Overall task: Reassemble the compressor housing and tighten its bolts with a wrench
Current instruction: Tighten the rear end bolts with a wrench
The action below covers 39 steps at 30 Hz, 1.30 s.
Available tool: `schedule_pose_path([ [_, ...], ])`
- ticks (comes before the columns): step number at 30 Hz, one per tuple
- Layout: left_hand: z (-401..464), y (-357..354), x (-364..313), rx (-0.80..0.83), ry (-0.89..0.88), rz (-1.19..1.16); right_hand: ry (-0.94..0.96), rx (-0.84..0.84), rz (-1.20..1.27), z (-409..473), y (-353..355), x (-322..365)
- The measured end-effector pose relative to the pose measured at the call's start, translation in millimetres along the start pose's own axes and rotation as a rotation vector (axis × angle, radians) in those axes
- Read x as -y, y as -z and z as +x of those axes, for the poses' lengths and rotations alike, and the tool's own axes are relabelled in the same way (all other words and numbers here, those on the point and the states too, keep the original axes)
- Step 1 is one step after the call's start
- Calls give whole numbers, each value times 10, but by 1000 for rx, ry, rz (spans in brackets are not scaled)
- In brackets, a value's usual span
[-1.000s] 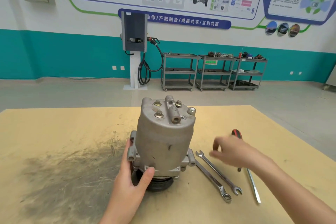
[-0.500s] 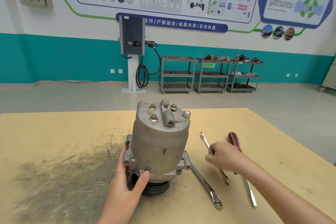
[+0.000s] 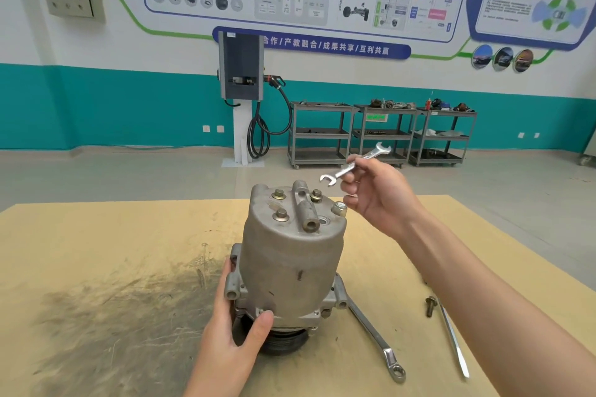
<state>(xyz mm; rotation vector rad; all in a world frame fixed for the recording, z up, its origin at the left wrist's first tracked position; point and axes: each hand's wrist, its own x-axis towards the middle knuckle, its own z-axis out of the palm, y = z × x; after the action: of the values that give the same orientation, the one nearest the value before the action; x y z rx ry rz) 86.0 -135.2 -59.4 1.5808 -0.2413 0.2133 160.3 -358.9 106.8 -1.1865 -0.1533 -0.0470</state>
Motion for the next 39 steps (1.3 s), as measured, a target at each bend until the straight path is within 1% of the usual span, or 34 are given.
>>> schedule_pose_path([
  [4, 12, 11, 6, 3, -1, 6, -31, -11, -103, 47, -60, -38],
  [7, 11, 5, 17, 2, -25, 19, -46, -7, -114, 54, -82, -62],
  [12, 3, -5, 29, -2, -30, 4, -16, -27, -128, 51, -126, -88],
  [19, 2, -2, 11, -4, -28, 15, 182, -77, 15, -120, -127, -309],
  [26, 3, -5, 8, 4, -19, 31, 349, -106, -31, -161, -145, -303],
  [29, 8, 4, -3, 10, -14, 20, 382, -117, 0, -153, -136, -236],
  [32, 9, 9, 8, 9, -16, 13, 397, -92, 11, -167, -101, -207],
  [39, 6, 4, 24, 5, -4, 4, 373, -36, 49, -208, -61, -246],
])
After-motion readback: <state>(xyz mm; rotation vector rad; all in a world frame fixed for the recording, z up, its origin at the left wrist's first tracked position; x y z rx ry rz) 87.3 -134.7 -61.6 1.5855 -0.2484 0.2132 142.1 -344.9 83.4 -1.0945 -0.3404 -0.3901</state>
